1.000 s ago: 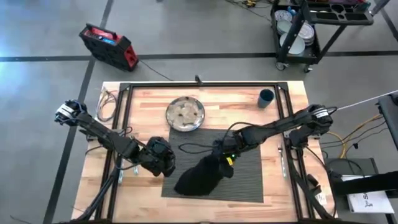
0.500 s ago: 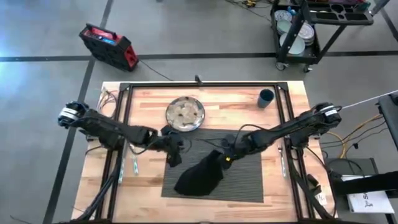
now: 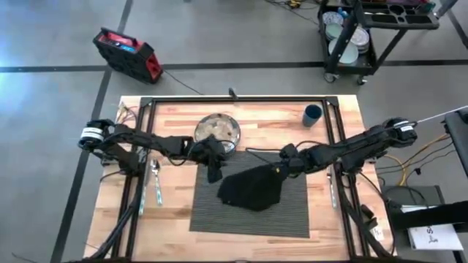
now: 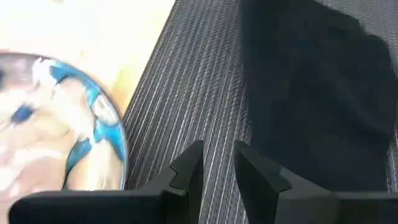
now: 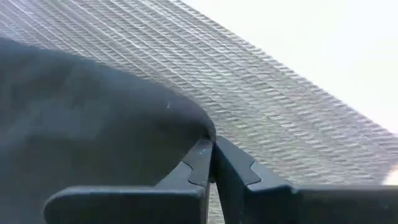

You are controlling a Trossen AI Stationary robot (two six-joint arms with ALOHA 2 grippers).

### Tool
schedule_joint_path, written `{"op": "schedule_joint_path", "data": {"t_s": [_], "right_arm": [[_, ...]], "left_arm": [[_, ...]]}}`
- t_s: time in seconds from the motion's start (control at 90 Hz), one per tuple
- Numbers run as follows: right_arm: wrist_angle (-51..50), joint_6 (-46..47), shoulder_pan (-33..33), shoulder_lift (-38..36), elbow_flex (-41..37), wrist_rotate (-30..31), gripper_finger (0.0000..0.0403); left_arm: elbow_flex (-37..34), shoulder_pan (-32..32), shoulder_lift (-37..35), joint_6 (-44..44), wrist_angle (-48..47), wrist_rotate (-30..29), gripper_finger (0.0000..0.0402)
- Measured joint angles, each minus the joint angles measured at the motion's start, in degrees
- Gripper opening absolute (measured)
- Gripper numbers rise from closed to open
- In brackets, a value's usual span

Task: Set table place
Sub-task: Fold the black napkin

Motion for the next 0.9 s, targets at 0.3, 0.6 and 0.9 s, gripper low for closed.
{"op": "schedule_joint_path", "data": {"t_s": [0.3, 0.6, 0.9], "right_arm": [[-0.18, -0.51, -0.6, -3.39, -3.6, -2.91, 0.0], [3.39, -0.5, -0.86, -3.22, -4.39, -2.66, 0.0], [6.1, 0.81, 1.37, -3.08, -4.74, -2.96, 0.0]], "left_arm": [[0.08, 4.1, 3.96, 4.49, 6.48, 15.18, 0.0075], [7.46, 3.77, 9.95, 5.67, 7.49, 23.68, 0.0075], [17.44, 5.79, 15.34, 13.68, 3.93, 18.66, 0.0075]]}}
